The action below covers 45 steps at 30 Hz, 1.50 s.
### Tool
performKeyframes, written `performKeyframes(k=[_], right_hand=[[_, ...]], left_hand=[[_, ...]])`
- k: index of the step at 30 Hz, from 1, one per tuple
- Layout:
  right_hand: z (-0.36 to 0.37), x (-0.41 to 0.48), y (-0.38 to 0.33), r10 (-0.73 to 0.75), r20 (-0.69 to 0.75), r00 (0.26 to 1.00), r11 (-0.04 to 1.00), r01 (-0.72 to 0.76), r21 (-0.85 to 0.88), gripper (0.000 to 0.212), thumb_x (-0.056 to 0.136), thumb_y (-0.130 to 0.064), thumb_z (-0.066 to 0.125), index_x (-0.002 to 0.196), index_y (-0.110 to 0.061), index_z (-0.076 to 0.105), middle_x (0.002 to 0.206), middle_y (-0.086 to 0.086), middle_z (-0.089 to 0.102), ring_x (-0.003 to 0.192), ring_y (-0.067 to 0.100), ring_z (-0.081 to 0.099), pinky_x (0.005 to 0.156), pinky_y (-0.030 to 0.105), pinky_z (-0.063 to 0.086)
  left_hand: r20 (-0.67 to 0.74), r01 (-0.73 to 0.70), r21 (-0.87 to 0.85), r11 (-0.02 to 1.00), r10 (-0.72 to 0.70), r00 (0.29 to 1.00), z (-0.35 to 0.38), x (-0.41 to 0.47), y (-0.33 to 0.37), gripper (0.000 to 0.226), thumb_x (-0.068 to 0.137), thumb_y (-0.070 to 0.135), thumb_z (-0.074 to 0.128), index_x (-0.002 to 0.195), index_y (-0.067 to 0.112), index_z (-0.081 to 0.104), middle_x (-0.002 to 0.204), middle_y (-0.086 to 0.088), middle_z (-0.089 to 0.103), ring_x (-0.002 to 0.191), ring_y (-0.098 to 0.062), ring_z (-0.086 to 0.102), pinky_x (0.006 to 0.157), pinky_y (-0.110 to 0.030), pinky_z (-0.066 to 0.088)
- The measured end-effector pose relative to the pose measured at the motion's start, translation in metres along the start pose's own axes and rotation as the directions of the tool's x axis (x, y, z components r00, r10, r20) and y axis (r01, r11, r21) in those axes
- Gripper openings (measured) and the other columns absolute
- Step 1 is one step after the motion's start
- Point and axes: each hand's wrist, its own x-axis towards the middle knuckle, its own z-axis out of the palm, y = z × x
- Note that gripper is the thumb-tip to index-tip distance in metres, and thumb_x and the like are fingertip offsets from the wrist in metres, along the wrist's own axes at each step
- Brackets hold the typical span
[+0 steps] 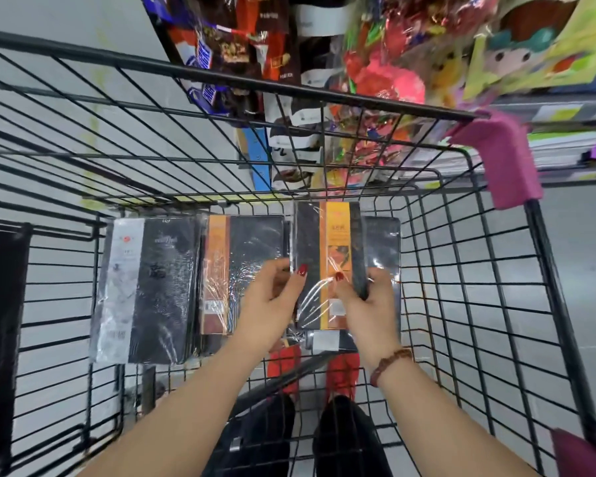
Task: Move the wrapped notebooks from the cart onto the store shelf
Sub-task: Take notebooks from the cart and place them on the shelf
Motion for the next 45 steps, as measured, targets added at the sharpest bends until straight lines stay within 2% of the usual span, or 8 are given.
performKeyframes(k=[6, 10, 13, 18, 28, 35, 39, 45], right_hand=[[0.019, -0.017, -0.002, -0.091, 0.172, 0.981, 0.994, 0.099, -0.037, 0.017, 0.091, -0.02, 0.056, 0.103, -0.027, 0.046, 0.1, 0.007, 0.06, 0.088, 0.021, 0.061, 0.077, 0.046, 0.056], [-0.004, -0.007, -0.002, -0.183, 0.033, 0.982, 0.97, 0.186, -0.154, 0.008, 0.094, -0.023, 0.052, 0.097, -0.019, 0.058, 0.085, -0.005, 0.062, 0.068, 0.007, 0.055, 0.066, 0.015, 0.05], [-0.029, 0.009, 0.012, -0.26, -0.24, 0.935, 0.898, 0.143, -0.417, 0.018, 0.086, -0.031, 0.063, 0.097, -0.017, 0.06, 0.093, -0.004, 0.06, 0.085, 0.012, 0.06, 0.067, 0.025, 0.051], [-0.042, 0.014, 0.036, -0.156, -0.284, 0.946, 0.692, -0.1, -0.715, 0.074, 0.065, -0.058, 0.073, 0.115, -0.007, 0.055, 0.113, 0.013, 0.054, 0.107, 0.03, 0.05, 0.08, 0.04, 0.049], [-0.031, 0.018, 0.033, -0.02, -0.351, 0.936, 0.663, -0.25, -0.706, 0.095, 0.055, -0.057, 0.082, 0.123, -0.002, 0.046, 0.126, 0.014, 0.043, 0.119, 0.03, 0.042, 0.084, 0.046, 0.049], [-0.028, 0.005, 0.026, -0.082, -0.336, 0.938, 0.761, -0.159, -0.629, 0.07, 0.064, -0.043, 0.083, 0.099, -0.014, 0.029, 0.099, 0.011, 0.061, 0.083, 0.031, 0.064, 0.067, 0.036, 0.053], [-0.036, -0.002, 0.019, -0.06, -0.285, 0.957, 0.893, -0.076, -0.444, 0.057, 0.084, -0.025, 0.067, 0.127, -0.014, 0.032, 0.103, 0.003, 0.064, 0.077, 0.025, 0.064, 0.066, 0.034, 0.053], [-0.046, -0.026, -0.01, -0.152, -0.242, 0.958, 0.898, 0.031, -0.44, 0.015, 0.094, -0.016, 0.048, 0.102, -0.009, 0.058, 0.085, 0.01, 0.063, 0.077, 0.031, 0.061, 0.067, 0.033, 0.049]], left_hand=[[-0.216, 0.103, -0.174, 0.979, -0.14, 0.966, 0.007, 0.003, -0.005, 0.033, 0.093, 0.037, 0.053, 0.081, 0.006, 0.054, 0.074, -0.017, 0.06, 0.065, -0.022, 0.055, 0.062, -0.038, 0.047], [-0.252, 0.096, -0.193, 0.976, -0.144, 0.957, -0.007, 0.01, -0.016, 0.043, 0.091, 0.04, 0.056, 0.074, 0.001, 0.047, 0.066, -0.017, 0.048, 0.06, -0.024, 0.043, 0.054, -0.036, 0.038], [-0.307, 0.116, -0.179, 0.977, -0.168, 0.937, -0.022, 0.011, -0.028, 0.038, 0.091, 0.039, 0.057, 0.076, 0.005, 0.055, 0.073, -0.021, 0.062, 0.064, -0.037, 0.059, 0.062, -0.043, 0.052], [-0.353, 0.146, -0.04, 0.988, -0.151, 0.923, -0.048, 0.003, -0.055, 0.029, 0.093, 0.038, 0.054, 0.079, 0.013, 0.058, 0.071, -0.009, 0.066, 0.063, -0.025, 0.063, 0.057, -0.032, 0.053], [-0.354, 0.136, 0.077, 0.988, -0.101, 0.93, -0.051, 0.003, -0.06, 0.043, 0.093, 0.037, 0.055, 0.063, 0.009, 0.042, 0.055, -0.006, 0.048, 0.053, -0.018, 0.045, 0.052, -0.033, 0.036], [-0.324, 0.143, 0.053, 0.988, -0.119, 0.938, -0.052, 0.004, -0.06, 0.046, 0.093, 0.04, 0.053, 0.084, -0.005, 0.056, 0.078, -0.025, 0.063, 0.064, -0.022, 0.053, 0.059, -0.032, 0.041], [-0.314, 0.183, 0.032, 0.983, -0.163, 0.935, -0.053, -0.002, -0.05, 0.043, 0.094, 0.039, 0.052, 0.082, -0.002, 0.057, 0.069, -0.011, 0.06, 0.062, -0.019, 0.052, 0.055, -0.029, 0.039], [-0.317, 0.204, -0.019, 0.979, -0.2, 0.927, -0.06, -0.029, -0.025, 0.037, 0.092, 0.039, 0.054, 0.073, 0.007, 0.048, 0.07, -0.012, 0.053, 0.067, -0.022, 0.049, 0.063, -0.033, 0.039]])
